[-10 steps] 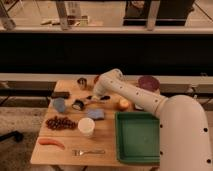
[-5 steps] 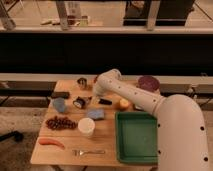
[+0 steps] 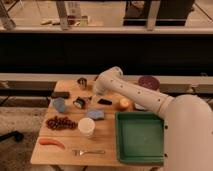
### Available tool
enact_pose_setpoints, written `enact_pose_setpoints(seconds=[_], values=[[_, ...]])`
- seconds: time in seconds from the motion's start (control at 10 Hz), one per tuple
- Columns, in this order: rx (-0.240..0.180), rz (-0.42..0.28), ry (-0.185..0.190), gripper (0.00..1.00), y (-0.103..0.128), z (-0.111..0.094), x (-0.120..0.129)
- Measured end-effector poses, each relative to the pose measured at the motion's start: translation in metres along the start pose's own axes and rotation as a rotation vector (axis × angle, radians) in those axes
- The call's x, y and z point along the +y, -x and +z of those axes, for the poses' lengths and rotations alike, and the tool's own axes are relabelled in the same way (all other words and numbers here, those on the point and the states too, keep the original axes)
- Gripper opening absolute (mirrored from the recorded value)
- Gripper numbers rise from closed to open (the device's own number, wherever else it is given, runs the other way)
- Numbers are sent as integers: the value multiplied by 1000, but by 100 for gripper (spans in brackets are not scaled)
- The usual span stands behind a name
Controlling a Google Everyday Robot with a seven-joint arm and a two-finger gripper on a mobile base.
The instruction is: Wipe table surface with brush
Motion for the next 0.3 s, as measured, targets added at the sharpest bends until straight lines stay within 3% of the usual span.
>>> enact_pose_setpoints(seconds=[0.3], values=[[10,-1,-53,80,-4,-31,-9]])
